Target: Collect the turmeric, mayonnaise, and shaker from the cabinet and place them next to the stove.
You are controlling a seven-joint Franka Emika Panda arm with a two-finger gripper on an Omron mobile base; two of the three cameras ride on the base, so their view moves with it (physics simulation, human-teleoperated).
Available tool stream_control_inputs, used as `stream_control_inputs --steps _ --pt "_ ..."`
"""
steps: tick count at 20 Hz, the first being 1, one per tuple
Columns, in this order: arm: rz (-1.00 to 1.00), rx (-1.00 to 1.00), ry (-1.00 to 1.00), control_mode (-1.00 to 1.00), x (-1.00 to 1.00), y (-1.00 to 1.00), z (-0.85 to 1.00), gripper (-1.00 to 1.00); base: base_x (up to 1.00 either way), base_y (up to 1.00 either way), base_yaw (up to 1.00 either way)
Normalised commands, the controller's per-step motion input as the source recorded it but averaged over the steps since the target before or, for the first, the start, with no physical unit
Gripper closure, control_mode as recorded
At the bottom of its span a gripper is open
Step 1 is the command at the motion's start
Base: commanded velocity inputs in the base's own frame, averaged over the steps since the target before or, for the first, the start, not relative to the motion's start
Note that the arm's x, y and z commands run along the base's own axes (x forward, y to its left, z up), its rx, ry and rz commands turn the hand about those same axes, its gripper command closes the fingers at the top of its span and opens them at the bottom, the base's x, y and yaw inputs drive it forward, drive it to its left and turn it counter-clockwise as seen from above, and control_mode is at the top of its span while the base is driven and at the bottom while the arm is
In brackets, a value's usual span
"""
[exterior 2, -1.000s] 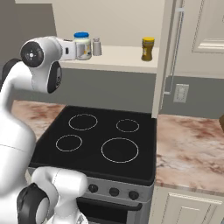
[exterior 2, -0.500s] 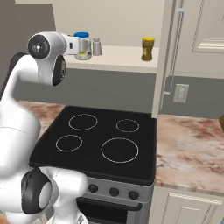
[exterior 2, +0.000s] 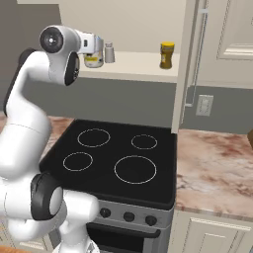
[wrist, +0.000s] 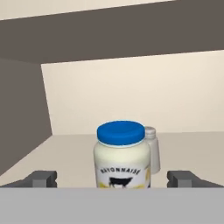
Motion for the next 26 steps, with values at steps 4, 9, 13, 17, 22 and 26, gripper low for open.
stream_control_inputs --steps 4,9,13,17,22,26 --pt "0.0 0.0 0.04 -1.0 0.35 0.0 0.0 -1.0 0.0 0.0 0.0" --pt "0.0 0.0 0.07 -1.0 0.47 0.0 0.0 -1.0 0.0 0.0 0.0" --pt "0.0 0.0 0.06 -1.0 0.44 0.0 0.0 -1.0 0.0 0.0 0.0" --pt "0.0 0.0 0.03 -1.0 0.33 -0.01 0.0 -1.0 0.0 0.0 0.0" --pt "0.0 0.0 0.0 -1.0 0.2 0.0 0.0 -1.0 0.0 0.0 0.0" --pt "0.0 0.0 0.0 -1.0 0.09 0.0 0.0 -1.0 0.0 0.0 0.0"
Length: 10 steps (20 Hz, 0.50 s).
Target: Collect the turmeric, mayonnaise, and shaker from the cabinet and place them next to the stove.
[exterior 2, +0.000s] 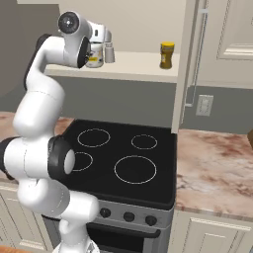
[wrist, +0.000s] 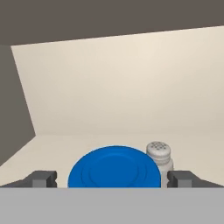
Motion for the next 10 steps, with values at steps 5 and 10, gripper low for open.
stream_control_inputs --steps 5,10 --pt "0.0 -0.01 0.0 -1.0 0.06 0.0 -0.16 -1.0 0.0 0.0 0.0" --pt "0.0 -0.02 0.0 -1.0 0.04 0.0 -0.19 -1.0 0.0 0.0 0.0"
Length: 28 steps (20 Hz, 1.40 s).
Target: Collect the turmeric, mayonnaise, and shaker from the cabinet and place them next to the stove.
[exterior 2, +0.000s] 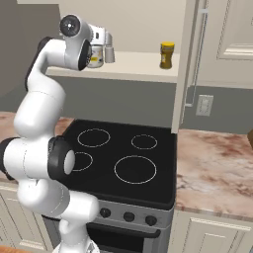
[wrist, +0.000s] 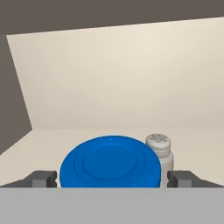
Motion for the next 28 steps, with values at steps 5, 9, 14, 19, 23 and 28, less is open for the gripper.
stream_control_inputs --steps 5,9,14,19,23,28 --pt "0.0 0.0 0.0 -1.0 0.04 0.0 -0.07 -1.0 0.0 0.0 0.0" --pt "0.0 0.0 0.0 -1.0 0.03 0.0 0.0 -1.0 0.0 0.0 0.0" --pt "0.0 0.0 0.0 -1.0 0.0 0.0 0.0 1.0 0.0 0.0 0.0" --pt "0.0 0.0 0.0 -1.0 0.0 0.0 0.0 1.0 0.0 0.0 0.0" --pt "0.0 -0.01 0.0 -1.0 0.0 0.0 0.0 1.0 0.0 0.0 0.0" --pt "0.0 0.0 0.0 -1.0 -0.04 0.0 0.0 1.0 0.0 0.0 0.0"
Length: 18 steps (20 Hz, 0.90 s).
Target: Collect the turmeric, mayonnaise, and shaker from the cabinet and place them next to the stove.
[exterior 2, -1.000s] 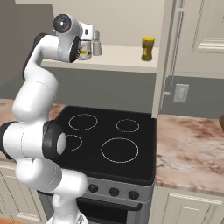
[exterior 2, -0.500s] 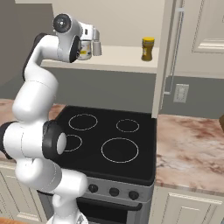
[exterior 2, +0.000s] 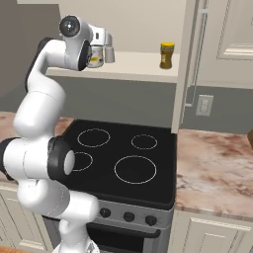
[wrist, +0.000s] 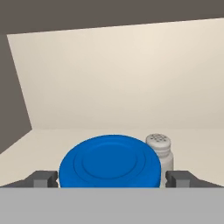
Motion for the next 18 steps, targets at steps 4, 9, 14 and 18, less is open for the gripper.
stream_control_inputs --steps 4,9,14,18 --pt "0.0 0.0 -0.01 -1.0 -0.14 0.0 -0.01 1.0 0.0 0.0 0.0" --pt "0.0 0.0 -0.01 -1.0 -0.2 0.0 -0.06 1.0 0.0 0.0 0.0" --pt "0.01 0.0 0.0 -1.0 -0.29 0.0 -0.1 1.0 0.0 0.0 0.0" --pt "0.06 0.0 0.0 -1.0 -0.61 0.0 -0.05 1.0 0.0 0.0 0.0"
